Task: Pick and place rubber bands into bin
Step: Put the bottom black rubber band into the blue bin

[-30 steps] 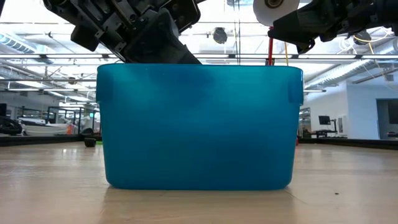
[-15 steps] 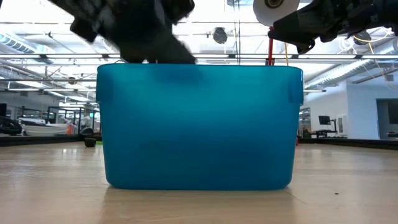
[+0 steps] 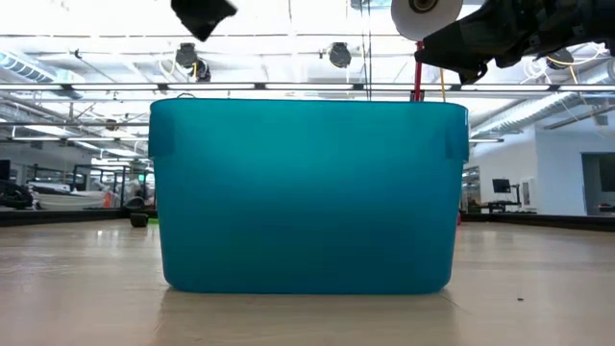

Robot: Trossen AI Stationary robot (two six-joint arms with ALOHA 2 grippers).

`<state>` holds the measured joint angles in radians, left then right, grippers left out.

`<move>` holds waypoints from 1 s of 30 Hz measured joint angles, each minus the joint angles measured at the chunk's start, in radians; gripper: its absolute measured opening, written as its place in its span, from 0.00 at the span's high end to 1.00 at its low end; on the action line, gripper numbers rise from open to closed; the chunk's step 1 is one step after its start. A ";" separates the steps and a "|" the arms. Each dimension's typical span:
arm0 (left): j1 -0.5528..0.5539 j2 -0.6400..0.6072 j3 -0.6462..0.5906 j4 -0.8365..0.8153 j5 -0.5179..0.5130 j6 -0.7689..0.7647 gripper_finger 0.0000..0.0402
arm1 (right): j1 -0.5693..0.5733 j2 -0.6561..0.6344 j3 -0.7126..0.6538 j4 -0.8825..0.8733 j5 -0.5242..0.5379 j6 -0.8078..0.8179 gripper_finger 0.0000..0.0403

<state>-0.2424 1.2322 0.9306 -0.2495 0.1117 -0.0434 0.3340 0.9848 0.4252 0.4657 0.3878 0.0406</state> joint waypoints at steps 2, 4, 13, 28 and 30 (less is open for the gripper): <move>-0.001 -0.037 0.000 -0.089 -0.126 0.000 0.42 | 0.000 0.000 0.000 -0.002 0.000 0.000 0.64; 0.004 -0.059 0.000 -0.210 -0.264 -0.029 0.42 | 0.000 0.000 0.000 -0.006 0.000 0.000 0.64; 0.048 -0.013 -0.032 -0.654 -0.604 -0.343 0.42 | 0.000 0.000 0.000 -0.014 0.002 -0.007 0.64; 0.165 0.227 -0.128 -0.654 -0.606 -0.520 0.42 | -0.001 0.000 0.000 -0.034 0.004 -0.026 0.64; 0.174 0.267 -0.128 -0.641 -0.604 -0.518 0.42 | -0.001 0.000 0.000 -0.037 0.004 -0.026 0.64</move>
<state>-0.0681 1.4997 0.8028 -0.8907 -0.4920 -0.5612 0.3328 0.9848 0.4252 0.4290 0.3915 0.0143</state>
